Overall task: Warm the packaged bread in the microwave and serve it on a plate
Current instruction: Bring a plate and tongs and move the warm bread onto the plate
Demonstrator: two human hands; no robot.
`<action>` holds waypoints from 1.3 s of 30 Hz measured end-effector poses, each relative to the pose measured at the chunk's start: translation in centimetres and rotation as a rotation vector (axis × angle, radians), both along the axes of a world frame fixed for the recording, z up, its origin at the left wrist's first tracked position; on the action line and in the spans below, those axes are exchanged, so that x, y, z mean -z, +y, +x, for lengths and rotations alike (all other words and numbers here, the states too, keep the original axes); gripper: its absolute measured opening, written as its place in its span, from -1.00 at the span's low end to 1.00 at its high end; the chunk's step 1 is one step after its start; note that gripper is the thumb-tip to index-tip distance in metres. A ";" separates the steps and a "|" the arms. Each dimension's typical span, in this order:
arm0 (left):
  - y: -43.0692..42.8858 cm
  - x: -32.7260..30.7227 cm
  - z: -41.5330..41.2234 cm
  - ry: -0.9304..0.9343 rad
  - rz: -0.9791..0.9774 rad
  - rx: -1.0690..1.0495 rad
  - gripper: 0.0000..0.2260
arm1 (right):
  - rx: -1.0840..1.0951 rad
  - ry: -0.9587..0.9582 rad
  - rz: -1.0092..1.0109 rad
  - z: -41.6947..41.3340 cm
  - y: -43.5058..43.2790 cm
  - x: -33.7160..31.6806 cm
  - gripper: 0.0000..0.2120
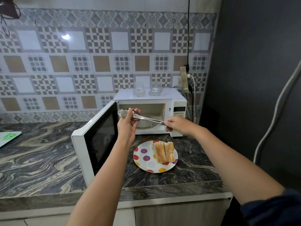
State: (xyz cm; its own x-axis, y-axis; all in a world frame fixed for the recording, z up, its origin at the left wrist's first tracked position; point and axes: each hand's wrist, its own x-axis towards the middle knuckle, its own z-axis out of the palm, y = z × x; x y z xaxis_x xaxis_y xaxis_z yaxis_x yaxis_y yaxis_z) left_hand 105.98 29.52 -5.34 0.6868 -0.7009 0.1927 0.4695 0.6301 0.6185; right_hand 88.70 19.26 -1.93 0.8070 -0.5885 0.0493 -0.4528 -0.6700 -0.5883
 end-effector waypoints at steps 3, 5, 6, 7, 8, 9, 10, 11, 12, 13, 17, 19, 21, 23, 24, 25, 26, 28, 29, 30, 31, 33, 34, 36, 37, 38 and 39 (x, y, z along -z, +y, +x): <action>-1.1 -0.3 -1.1 -0.109 0.083 0.037 -0.94 | -0.062 -0.041 0.021 1.3 1.3 0.0 -0.72; -1.7 -0.5 -1.7 -0.182 0.141 0.058 -0.92 | -0.055 -0.114 0.033 2.0 1.9 0.2 -0.72; -1.9 -0.6 -1.8 -0.208 0.164 0.066 -0.91 | -0.045 -0.148 0.042 2.2 2.0 0.4 -0.71; -2.0 -0.7 -1.8 -0.228 0.182 0.076 -0.90 | -0.036 -0.176 0.047 2.3 2.0 0.5 -0.70; -2.0 -0.8 -1.6 -0.244 0.200 0.082 -0.88 | -0.030 -0.190 0.049 2.3 1.8 0.7 -0.69; -1.9 -0.8 -1.3 -0.260 0.219 0.081 -0.86 | -0.026 -0.195 0.050 2.2 1.6 0.9 -0.69; -1.8 -0.8 -0.8 -0.274 0.242 0.070 -0.83 | -0.024 -0.194 0.056 2.2 1.3 1.1 -0.69; -1.7 -0.6 -0.3 -0.288 0.263 0.061 -0.80 | -0.016 -0.190 0.067 2.1 0.9 1.3 -0.69; -1.6 -0.3 0.3 -0.305 0.281 0.057 -0.78 | -0.005 -0.186 0.078 2.0 0.4 1.5 -0.69; -1.5 0.0 0.8 -0.324 0.296 0.058 -0.78 | 0.006 -0.175 0.081 1.9 0.0 1.8 -0.69; -1.8 1.8 1.6 -0.358 0.347 0.063 -0.85 | -0.009 -0.143 0.165 2.9 -0.4 3.2 -0.73; -2.0 2.8 1.7 -0.376 0.371 0.072 -0.87 | -0.015 -0.127 0.209 4.1 -0.3 4.1 -0.75; -2.2 4.1 2.2 -0.399 0.422 0.067 -0.86 | -0.020 -0.063 0.234 5.4 -0.5 5.5 -0.75; -2.5 5.6 3.0 -0.413 0.493 0.037 -0.86 | -0.010 0.004 0.248 6.7 -0.9 7.0 -0.73; -2.8 6.6 3.6 -0.398 0.528 0.012 -0.87 | 0.005 0.029 0.267 7.4 -1.2 7.9 -0.73; -3.1 7.7 4.3 -0.385 0.569 -0.026 -0.89 | 0.028 0.050 0.304 8.1 -1.6 9.0 -0.74; -3.5 9.0 5.1 -0.394 0.627 -0.087 -0.89 | 0.056 0.063 0.353 8.9 -2.1 10.2 -0.75; -3.7 12.4 6.6 -0.520 0.824 -0.230 -0.87 | 0.117 0.074 0.446 10.4 -2.7 12.5 -0.76; -3.5 14.4 7.3 -0.619 0.945 -0.288 -0.84 | 0.146 0.078 0.479 11.2 -2.9 13.5 -0.77; -3.3 16.5 7.9 -0.704 1.049 -0.317 -0.82 | 0.168 0.082 0.507 11.9 -3.1 14.4 -0.78; -3.0 18.5 8.4 -0.768 1.129 -0.312 -0.80 | 0.188 0.089 0.525 12.7 -3.3 15.2 -0.80; -2.7 21.8 8.9 -0.850 1.246 -0.270 -0.78 | 0.226 0.130 0.520 14.4 -3.6 16.8 -0.82; -2.7 23.1 9.1 -0.897 1.287 -0.258 -0.77 | 0.237 0.164 0.494 15.2 -3.8 17.7 -0.86; -2.9 24.7 9.5 -1.018 1.335 -0.241 -0.70 | 0.258 0.241 0.433 16.8 -4.1 19.1 -0.84; -3.1 25.1 9.5 -1.084 1.350 -0.238 -0.65 | 0.272 0.271 0.405 17.5 -4.2 19.5 -0.78; -3.3 25.4 9.5 -1.143 1.362 -0.247 -0.62 | 0.295 0.296 0.373 18.1 -4.2 19.8 -0.74; -3.4 25.6 9.5 -1.195 1.370 -0.263 -0.61 | 0.316 0.312 0.343 18.5 -4.3 20.0 -0.71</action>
